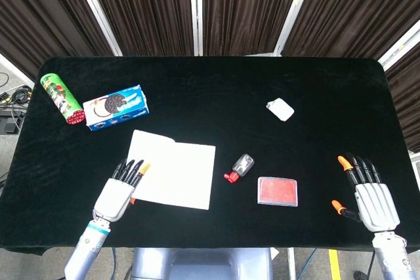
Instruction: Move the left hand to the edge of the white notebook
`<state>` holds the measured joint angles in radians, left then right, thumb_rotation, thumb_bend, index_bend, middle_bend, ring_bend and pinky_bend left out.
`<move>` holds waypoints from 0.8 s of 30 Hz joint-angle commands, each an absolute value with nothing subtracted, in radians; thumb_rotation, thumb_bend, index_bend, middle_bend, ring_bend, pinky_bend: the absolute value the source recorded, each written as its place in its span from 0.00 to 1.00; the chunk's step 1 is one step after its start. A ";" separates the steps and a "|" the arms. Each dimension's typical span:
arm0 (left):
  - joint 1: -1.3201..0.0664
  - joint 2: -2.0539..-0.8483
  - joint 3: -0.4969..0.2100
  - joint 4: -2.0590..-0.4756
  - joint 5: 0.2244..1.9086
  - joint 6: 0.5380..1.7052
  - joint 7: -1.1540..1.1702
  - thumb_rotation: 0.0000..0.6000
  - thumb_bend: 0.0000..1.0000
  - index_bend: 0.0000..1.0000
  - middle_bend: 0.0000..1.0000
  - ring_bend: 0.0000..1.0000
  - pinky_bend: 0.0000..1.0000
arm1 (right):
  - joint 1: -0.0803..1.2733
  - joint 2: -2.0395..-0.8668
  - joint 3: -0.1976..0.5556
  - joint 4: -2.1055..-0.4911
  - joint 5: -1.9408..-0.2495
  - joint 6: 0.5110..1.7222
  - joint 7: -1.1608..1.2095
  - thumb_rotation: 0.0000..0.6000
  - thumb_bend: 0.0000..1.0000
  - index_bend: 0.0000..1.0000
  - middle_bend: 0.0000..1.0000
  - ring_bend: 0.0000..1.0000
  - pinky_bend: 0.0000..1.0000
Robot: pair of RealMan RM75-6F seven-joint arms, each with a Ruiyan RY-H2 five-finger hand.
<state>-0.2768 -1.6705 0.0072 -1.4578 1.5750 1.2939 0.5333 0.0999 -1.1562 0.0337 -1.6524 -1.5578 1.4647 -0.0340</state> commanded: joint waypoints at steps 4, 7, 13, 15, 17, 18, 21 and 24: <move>-0.313 -1.683 -0.031 -1.489 1.573 1.280 0.573 1.00 0.57 0.00 0.00 0.00 0.00 | 0.098 -1.153 0.034 -1.657 -1.561 1.469 -0.031 1.00 0.08 0.00 0.00 0.00 0.00; -0.340 -1.691 -0.058 -1.520 1.585 1.279 0.604 1.00 0.57 0.00 0.00 0.00 0.00 | 0.098 -1.148 0.037 -1.660 -1.558 1.472 -0.022 1.00 0.08 0.00 0.00 0.00 0.00; -0.393 -1.717 -0.106 -1.532 1.610 1.277 0.638 1.00 0.52 0.00 0.00 0.00 0.00 | 0.097 -1.138 0.041 -1.667 -1.552 1.475 -0.009 1.00 0.08 0.00 0.00 0.00 0.00; -0.407 -1.732 -0.116 -1.522 1.603 1.266 0.648 1.00 0.50 0.00 0.00 0.00 0.00 | 0.095 -1.134 0.041 -1.674 -1.555 1.478 -0.009 1.00 0.08 0.00 0.00 0.00 0.00; -0.415 -1.742 -0.120 -1.518 1.593 1.257 0.663 1.00 0.48 0.00 0.00 0.00 0.00 | 0.094 -1.130 0.041 -1.678 -1.560 1.484 -0.007 1.00 0.08 0.00 0.00 0.00 0.00; -0.417 -1.746 -0.121 -1.519 1.588 1.255 0.669 1.00 0.48 0.00 0.00 0.00 0.00 | 0.093 -1.129 0.041 -1.678 -1.561 1.486 -0.006 1.00 0.08 0.00 0.00 0.00 0.00; -0.415 -1.745 -0.111 -1.526 1.587 1.263 0.678 1.00 0.48 0.00 0.00 0.00 0.00 | 0.093 -1.125 0.042 -1.681 -1.556 1.484 0.000 1.00 0.08 0.00 0.00 0.00 0.00; -0.401 -1.726 -0.097 -1.536 1.587 1.284 0.689 1.00 0.47 0.00 0.00 0.00 0.00 | 0.093 -1.123 0.043 -1.681 -1.555 1.483 0.003 1.00 0.08 0.00 0.00 0.00 0.00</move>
